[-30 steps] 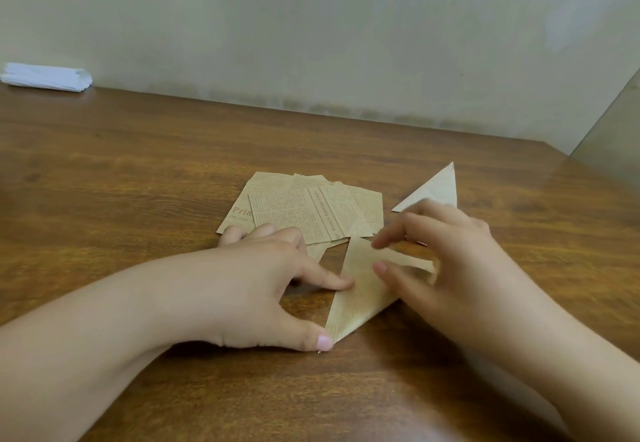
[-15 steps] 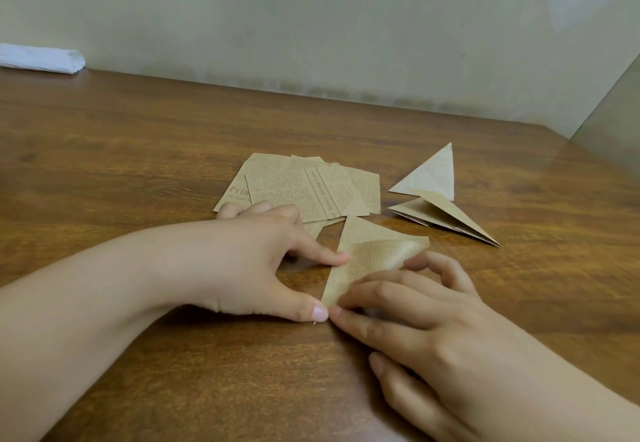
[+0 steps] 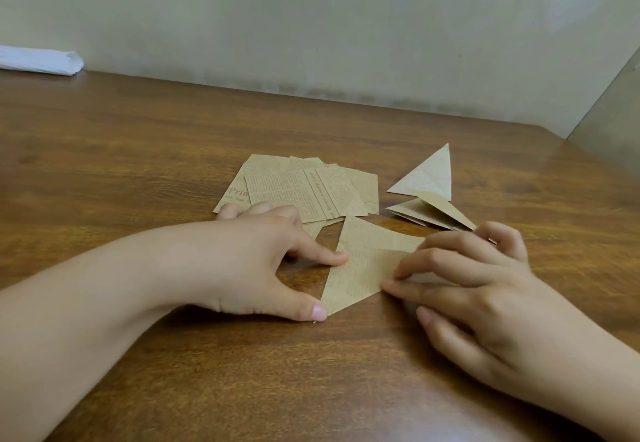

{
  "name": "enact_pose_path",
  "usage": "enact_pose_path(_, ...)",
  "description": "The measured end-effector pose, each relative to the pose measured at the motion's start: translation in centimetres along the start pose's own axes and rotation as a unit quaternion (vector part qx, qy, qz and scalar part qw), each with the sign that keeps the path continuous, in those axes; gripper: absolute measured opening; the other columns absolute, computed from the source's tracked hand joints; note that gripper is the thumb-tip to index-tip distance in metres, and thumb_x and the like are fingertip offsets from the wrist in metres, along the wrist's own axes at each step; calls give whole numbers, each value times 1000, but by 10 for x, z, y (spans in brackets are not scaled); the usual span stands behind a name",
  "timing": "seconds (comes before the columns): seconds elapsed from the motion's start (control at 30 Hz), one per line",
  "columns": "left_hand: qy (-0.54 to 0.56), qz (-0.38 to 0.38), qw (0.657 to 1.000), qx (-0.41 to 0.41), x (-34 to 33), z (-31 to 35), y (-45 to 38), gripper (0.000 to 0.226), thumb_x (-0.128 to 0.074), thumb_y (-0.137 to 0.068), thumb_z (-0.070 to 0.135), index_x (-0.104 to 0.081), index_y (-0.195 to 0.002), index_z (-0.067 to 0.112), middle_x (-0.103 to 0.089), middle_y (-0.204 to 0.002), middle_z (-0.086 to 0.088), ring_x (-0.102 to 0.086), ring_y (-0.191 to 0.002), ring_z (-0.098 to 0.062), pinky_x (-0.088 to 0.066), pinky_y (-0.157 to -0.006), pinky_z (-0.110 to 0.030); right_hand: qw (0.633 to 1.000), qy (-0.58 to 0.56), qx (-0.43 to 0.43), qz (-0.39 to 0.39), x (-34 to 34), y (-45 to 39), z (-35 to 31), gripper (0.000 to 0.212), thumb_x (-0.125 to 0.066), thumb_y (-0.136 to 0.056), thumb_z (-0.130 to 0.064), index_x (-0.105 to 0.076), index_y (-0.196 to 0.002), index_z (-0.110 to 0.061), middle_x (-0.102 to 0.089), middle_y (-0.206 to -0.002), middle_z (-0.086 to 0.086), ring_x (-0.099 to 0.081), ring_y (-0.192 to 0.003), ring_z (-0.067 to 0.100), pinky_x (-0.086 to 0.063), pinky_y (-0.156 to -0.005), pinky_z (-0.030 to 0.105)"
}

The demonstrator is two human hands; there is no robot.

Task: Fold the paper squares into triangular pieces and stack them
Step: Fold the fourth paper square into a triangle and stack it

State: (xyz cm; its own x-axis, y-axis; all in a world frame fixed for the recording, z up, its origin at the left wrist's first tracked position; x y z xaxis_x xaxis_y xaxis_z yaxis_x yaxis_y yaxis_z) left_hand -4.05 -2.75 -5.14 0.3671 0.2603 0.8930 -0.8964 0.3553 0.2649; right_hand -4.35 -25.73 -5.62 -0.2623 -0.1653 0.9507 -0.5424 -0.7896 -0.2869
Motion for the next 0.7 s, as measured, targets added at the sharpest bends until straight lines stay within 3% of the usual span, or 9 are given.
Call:
enact_pose_path(0.1,-5,1,1000,-6,0,0,0,53,-52,-71,72,-26,-117,77,-34,-100,24,-26,-98,3,-21,-86,-21,1000,0,-30,4,2,5,7,38,-35,-94,-37,-69,-111,-36,-59,-107,-19,-49,-106,11,-25,-92,38)
enact_pose_path(0.23,-11,4,1000,-8,-1,1,0,52,-52,-72,71,-27,-117,77,-33,-100,25,-25,-98,2,-20,-87,-21,998,5,-70,4,2,6,12,35,-42,-88,-35,-72,-105,-35,-57,-99,-17,-47,-101,9,-25,-91,38)
enact_pose_path(0.4,-7,14,1000,-18,0,0,0,52,-54,-73,69,-28,-118,75,-34,-101,23,-24,-96,5,-19,-80,-9,994,5,-107,-32,7,9,24,36,-41,-87,-37,-72,-104,-37,-56,-95,-21,-44,-98,4,-20,-92,33)
enact_pose_path(0.5,-12,9,1000,-17,0,0,-1,53,-53,-73,70,-28,-119,75,-35,-102,22,-26,-99,2,-21,-84,-20,993,2,-111,-33,9,4,19,35,-41,-87,-39,-74,-99,-35,-60,-92,-20,-45,-94,4,-24,-89,33)
enact_pose_path(0.63,-7,11,1000,-18,1,0,0,54,-54,-71,71,-29,-118,76,-36,-101,21,-27,-98,1,-24,-80,-15,988,-108,-113,3,10,-16,-2,26,-48,-82,-48,-71,-87,-37,-60,-86,-20,-51,-87,-3,-34,-87,31)
enact_pose_path(0.7,-3,10,1000,-21,1,0,1,52,-55,-71,71,-30,-117,75,-35,-101,21,-27,-98,2,-22,-79,-12,979,-174,-104,-24,7,-32,-18,20,-54,-80,-49,-67,-83,-35,-61,-82,-20,-54,-84,-5,-38,-82,23)
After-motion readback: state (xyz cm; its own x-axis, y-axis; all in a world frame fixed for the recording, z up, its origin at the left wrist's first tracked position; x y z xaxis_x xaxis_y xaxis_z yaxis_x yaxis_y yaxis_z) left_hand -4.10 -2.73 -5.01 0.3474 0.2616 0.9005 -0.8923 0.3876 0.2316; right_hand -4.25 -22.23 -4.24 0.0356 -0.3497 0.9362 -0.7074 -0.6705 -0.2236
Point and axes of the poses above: each hand's wrist, its own y-axis away from the middle knuckle, its own x-axis out of the back of the hand, z = x × y, the point moved 2 cm from there along -y, towards the middle knuckle
